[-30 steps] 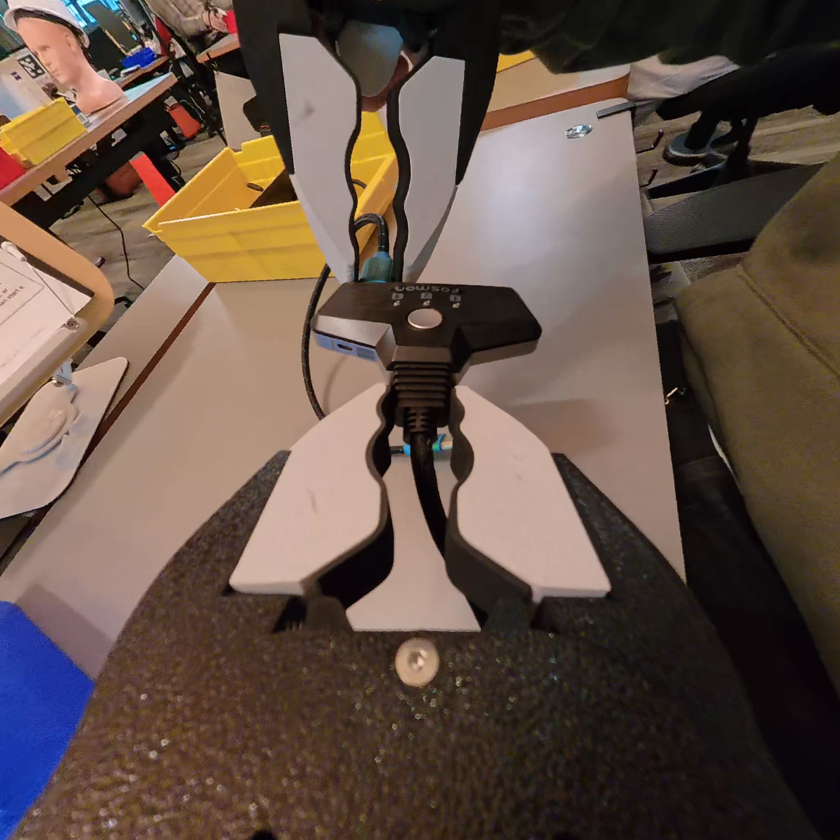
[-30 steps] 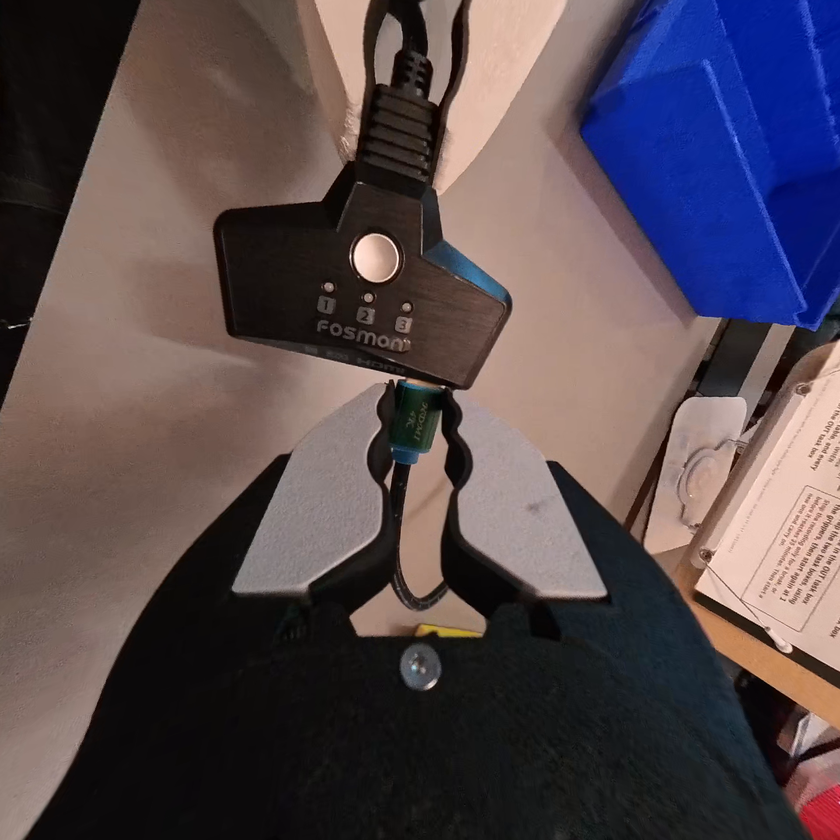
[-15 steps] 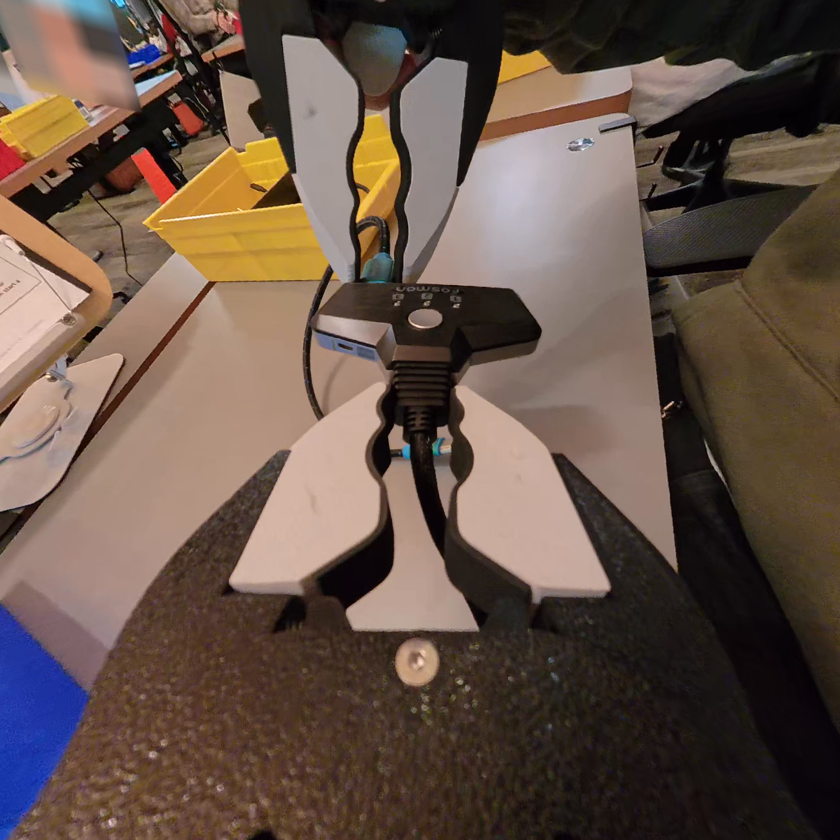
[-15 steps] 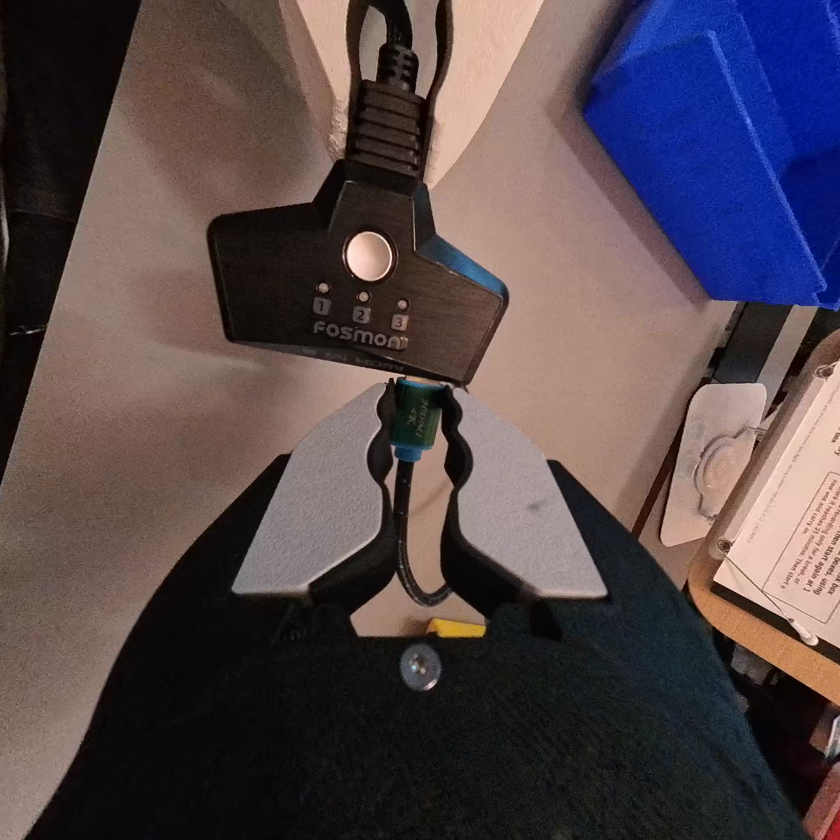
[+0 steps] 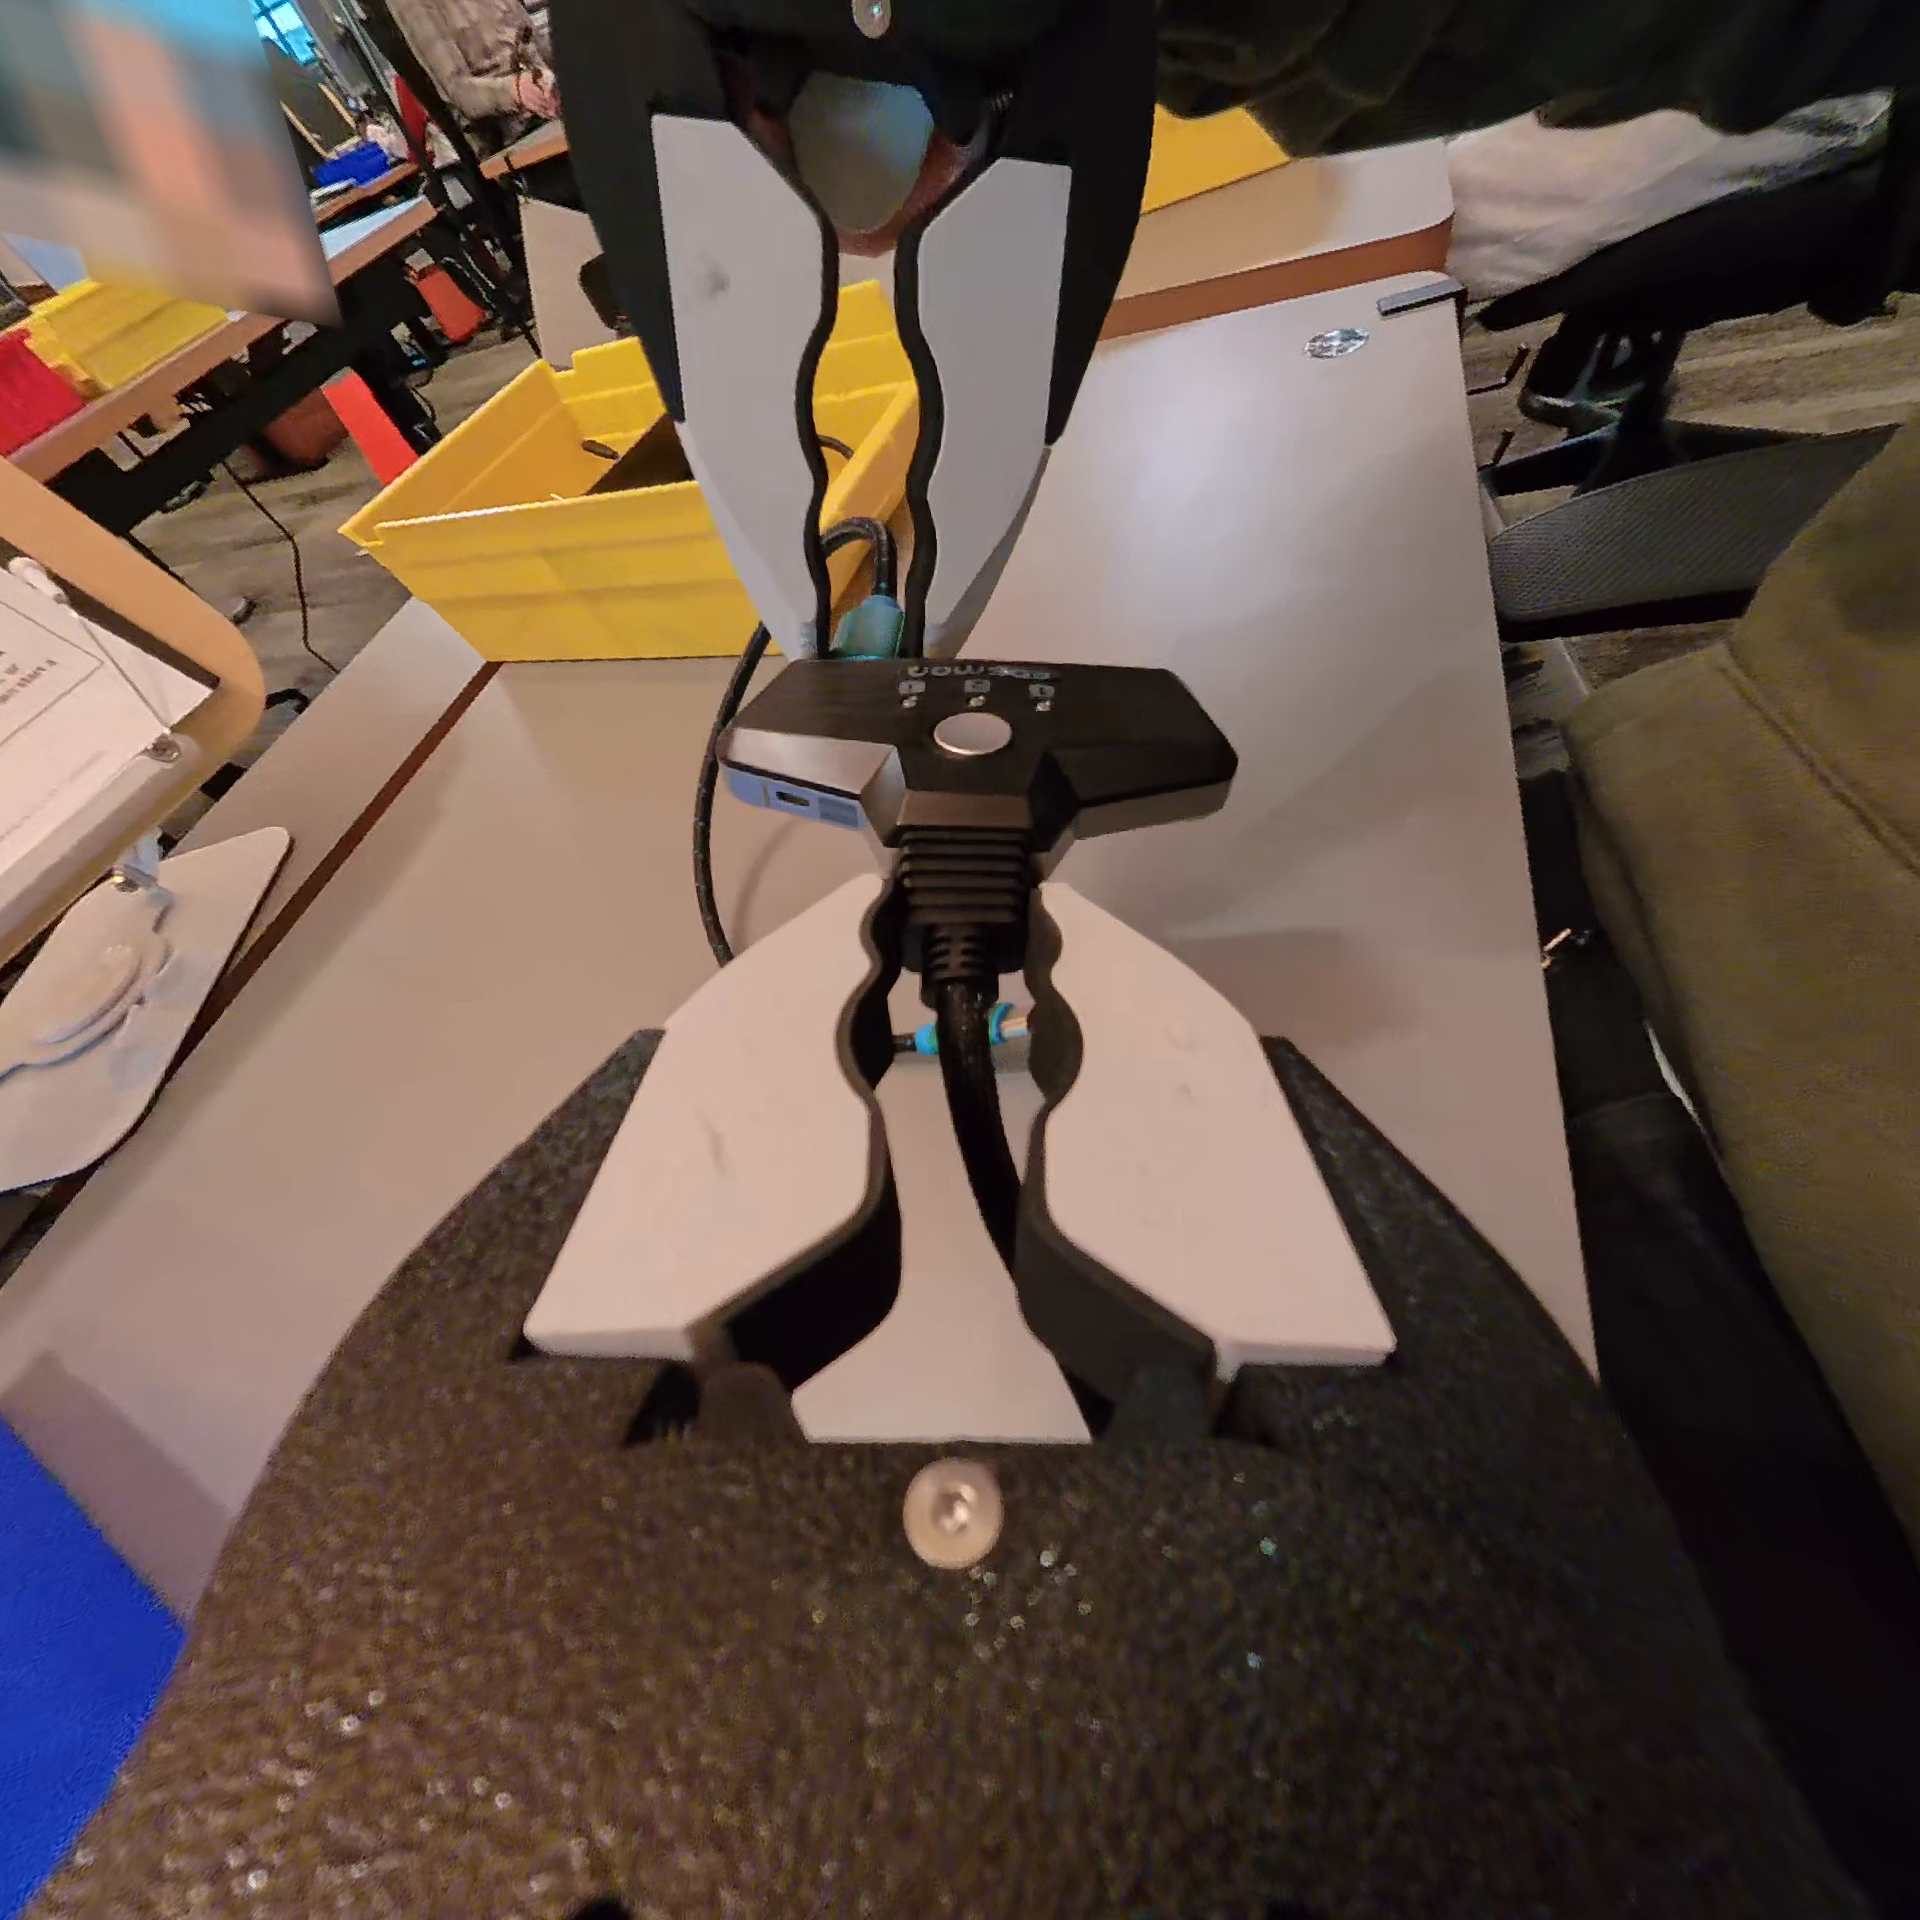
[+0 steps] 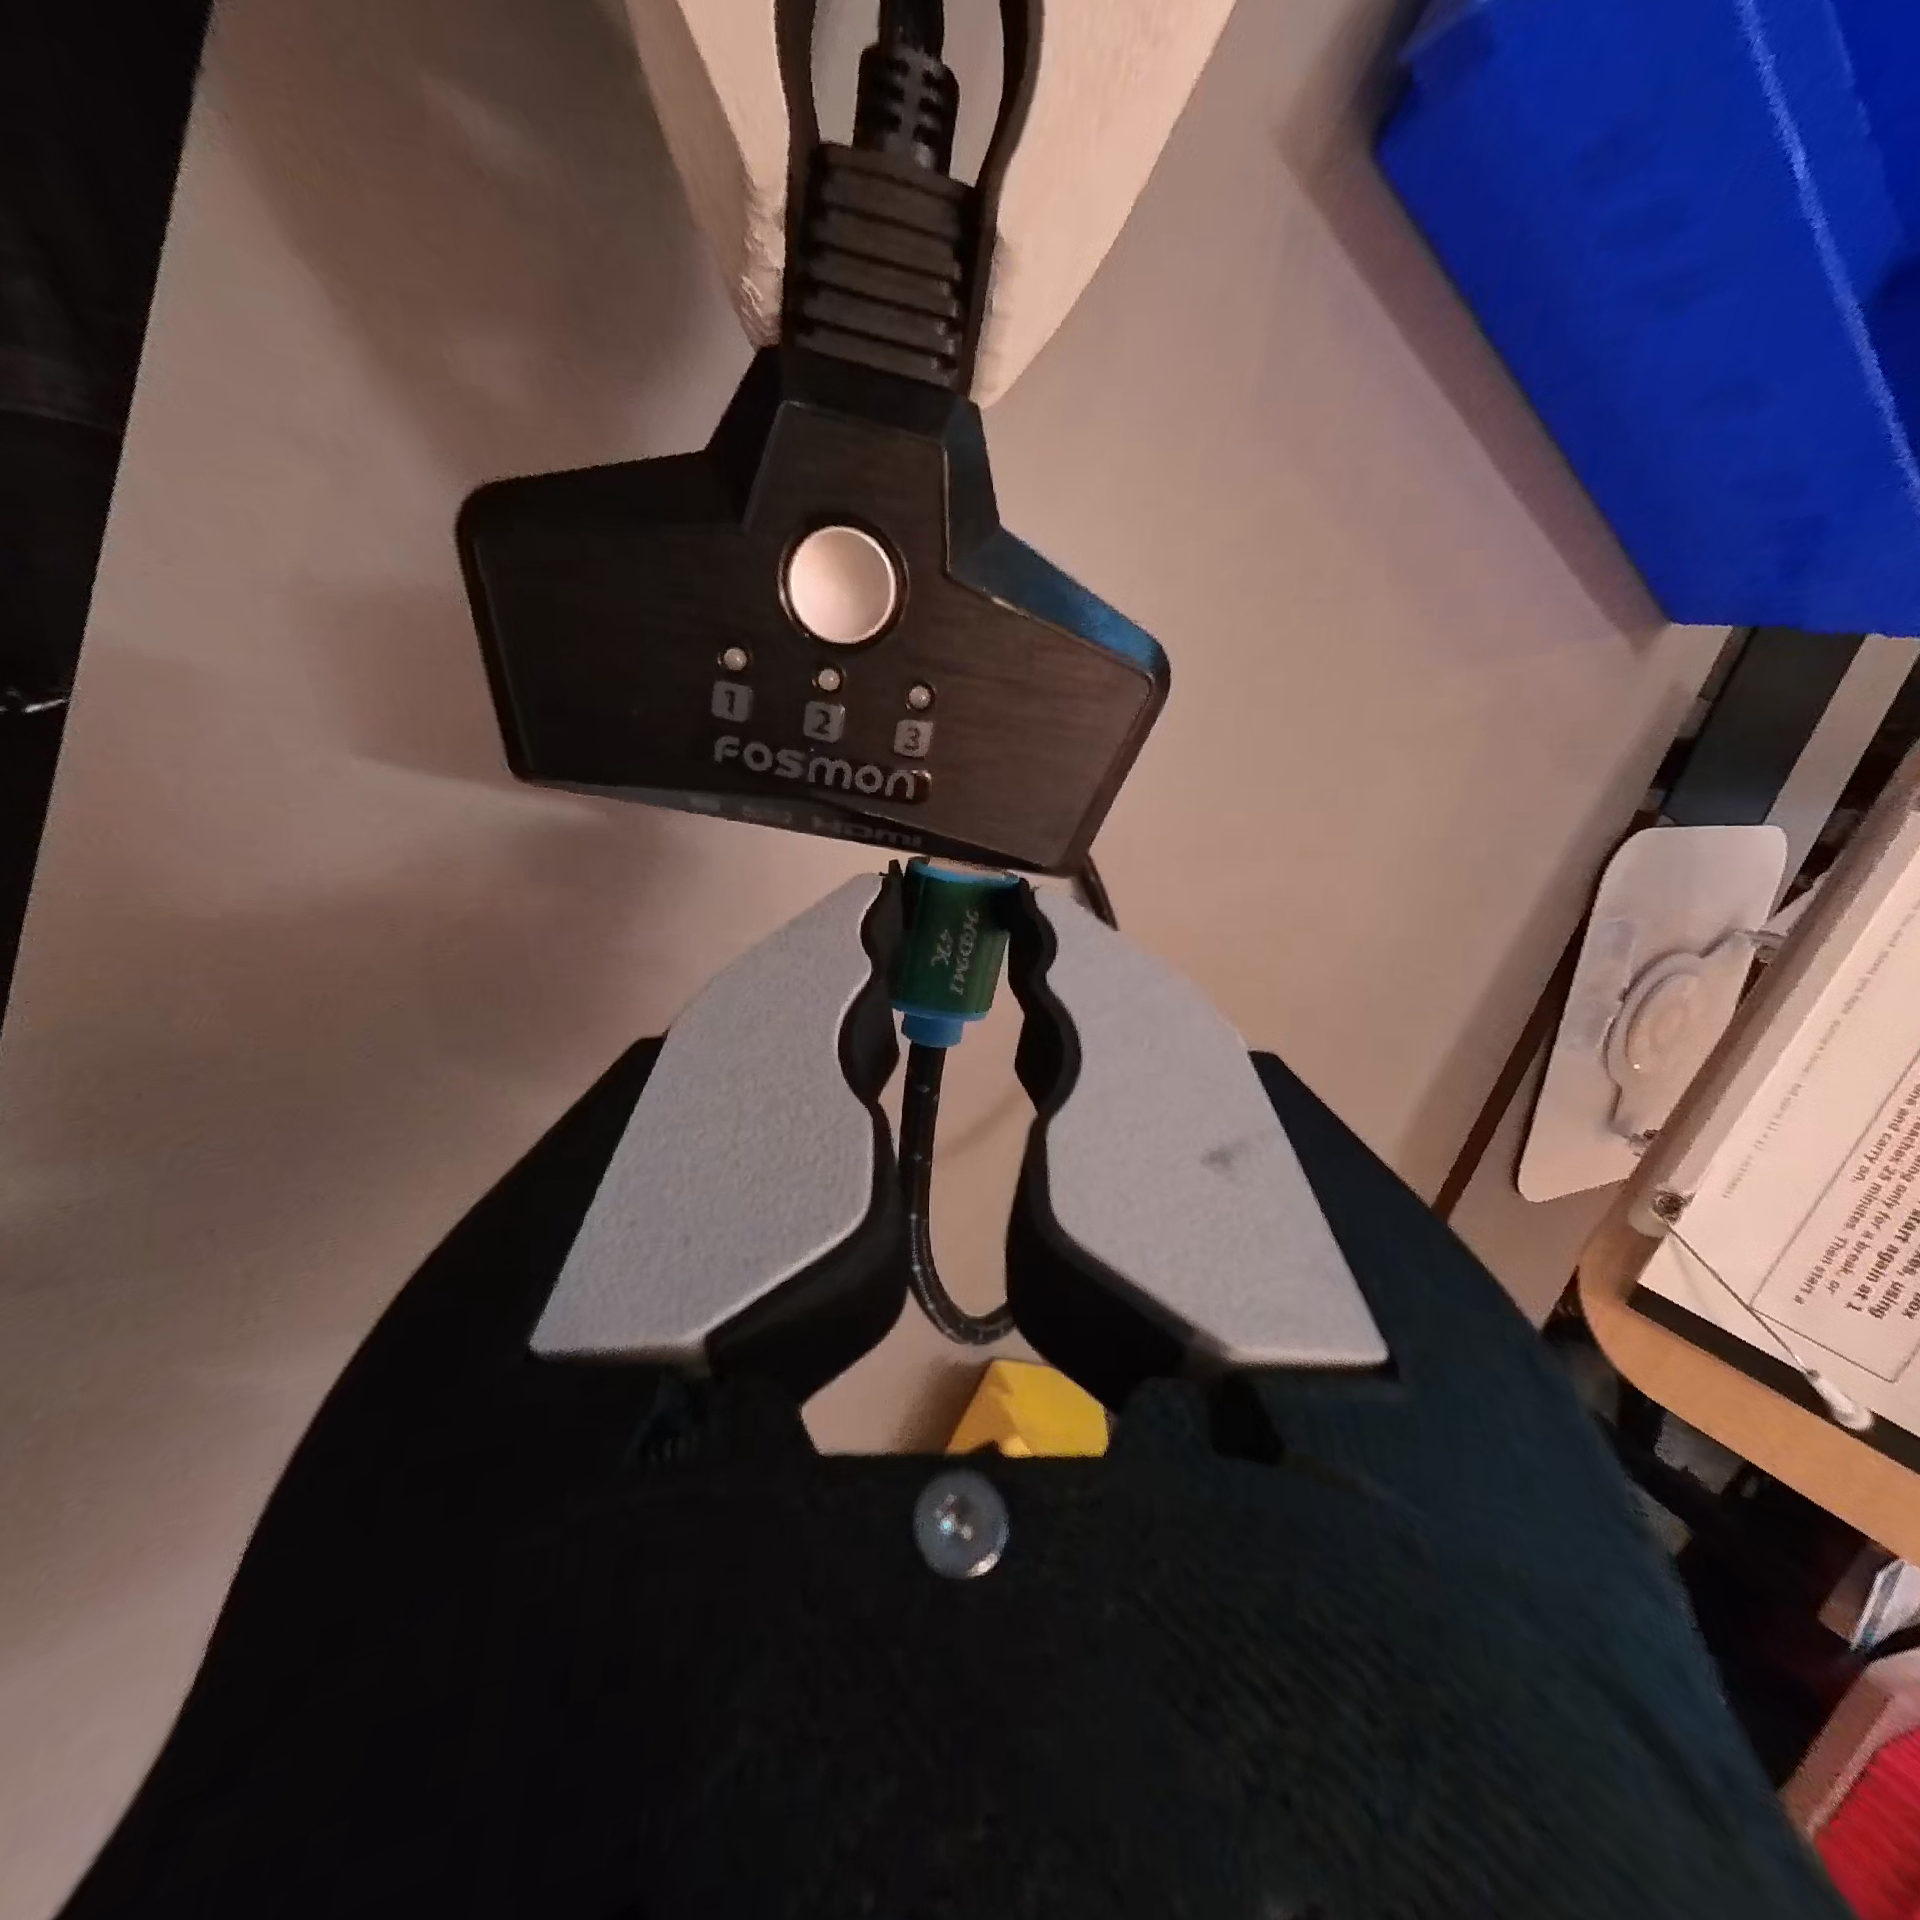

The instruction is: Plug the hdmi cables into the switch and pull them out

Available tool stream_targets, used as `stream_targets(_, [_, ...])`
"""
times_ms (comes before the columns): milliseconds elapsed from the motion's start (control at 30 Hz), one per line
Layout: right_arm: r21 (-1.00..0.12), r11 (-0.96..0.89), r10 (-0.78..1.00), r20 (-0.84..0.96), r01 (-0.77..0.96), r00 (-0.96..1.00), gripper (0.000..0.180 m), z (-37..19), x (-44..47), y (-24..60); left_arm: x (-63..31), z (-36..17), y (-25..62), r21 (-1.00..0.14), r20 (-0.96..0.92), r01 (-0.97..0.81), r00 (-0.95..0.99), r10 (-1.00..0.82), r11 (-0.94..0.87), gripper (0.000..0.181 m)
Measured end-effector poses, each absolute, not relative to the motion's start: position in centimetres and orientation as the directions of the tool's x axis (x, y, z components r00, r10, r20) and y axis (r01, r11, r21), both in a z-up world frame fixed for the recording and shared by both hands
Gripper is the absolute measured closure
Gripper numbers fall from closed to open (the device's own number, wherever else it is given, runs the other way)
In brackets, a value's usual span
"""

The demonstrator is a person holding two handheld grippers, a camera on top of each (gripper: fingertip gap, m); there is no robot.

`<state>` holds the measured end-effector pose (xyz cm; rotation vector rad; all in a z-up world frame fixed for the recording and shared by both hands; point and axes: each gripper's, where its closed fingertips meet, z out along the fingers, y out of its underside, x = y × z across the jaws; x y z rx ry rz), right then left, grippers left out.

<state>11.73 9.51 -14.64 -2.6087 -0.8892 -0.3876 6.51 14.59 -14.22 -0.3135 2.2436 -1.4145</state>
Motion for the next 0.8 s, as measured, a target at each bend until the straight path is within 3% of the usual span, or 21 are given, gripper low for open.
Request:
stream_targets(300, [-0.174, -0.744, 0.56, 0.364, 0.645, 0.744, 0.158, -15.0, 12.1, 9.1, 6.7, -14.4, 14.2, -0.879, -0.291, 0.061, -0.855, -0.43, 0.473, 0.159])
stream_targets(533, [-0.361, -0.727, 0.51, 0.287, 0.584, 0.811, 0.159, -14.6, 10.9, 10.2, 6.1, -14.0, 14.8, -0.868, -0.327, 0.101, -0.854, -0.405, 0.487, 0.159])
stream_targets(800, [-0.431, -0.716, 0.464, 0.294, 0.549, 0.836, 0.16, -14.0, 11.2, 10.9, 6.4, -13.7, 15.1, -0.863, -0.357, 0.121, -0.835, -0.42, 0.491, 0.159])
